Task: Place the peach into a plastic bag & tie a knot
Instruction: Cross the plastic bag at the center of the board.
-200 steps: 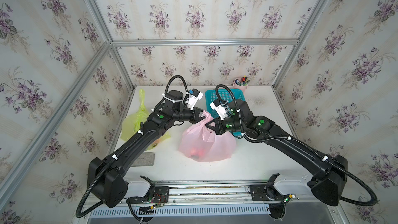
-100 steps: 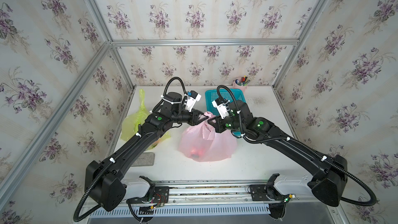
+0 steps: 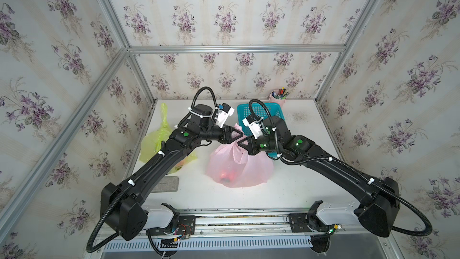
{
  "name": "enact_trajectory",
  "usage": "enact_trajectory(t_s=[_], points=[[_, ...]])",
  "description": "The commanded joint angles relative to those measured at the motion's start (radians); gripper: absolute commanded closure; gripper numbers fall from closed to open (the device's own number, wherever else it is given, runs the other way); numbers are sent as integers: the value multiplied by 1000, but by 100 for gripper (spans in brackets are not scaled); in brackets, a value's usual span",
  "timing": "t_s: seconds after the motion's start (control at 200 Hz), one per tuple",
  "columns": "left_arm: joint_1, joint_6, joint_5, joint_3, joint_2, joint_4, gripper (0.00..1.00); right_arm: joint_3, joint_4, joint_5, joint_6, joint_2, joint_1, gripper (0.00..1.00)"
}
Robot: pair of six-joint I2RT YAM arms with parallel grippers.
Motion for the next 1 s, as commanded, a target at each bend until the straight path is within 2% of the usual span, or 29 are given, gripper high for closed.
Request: enact_trajectory(t_s=[0.0,0.3,0.48,0.525,0.569,0.629,0.779,0.909,0.994], points=[[-10,-5,14,15,6,5,63,-2,19,-22,-14,-1,-1,100],[-27,9,28,-6,21,-14,71,7,9,-19,-27,-17,-1,100],[-27,26,19,3,14,-18,95,23,-34,-27,-55,-18,-3,100],[-27,34,17,7,14,-18,100,34,-57,-27,-65,-28,-9,85],[-26,44,18,12,11,-22,100,36,-67,-29,-71,-50,-20,70],[-26,58,20,16,5,-24,100,38,-73,-36,-78,-92,-42,55],[-19,83,47,17,-5,-26,100,55,-77,-59,-110,-188,-112,36],[-17,96,81,21,-10,-25,100,65,-82,-58,-171,-193,-139,21],[-15,99,100,25,-13,-26,100,63,-75,-103,-212,-157,-145,17]])
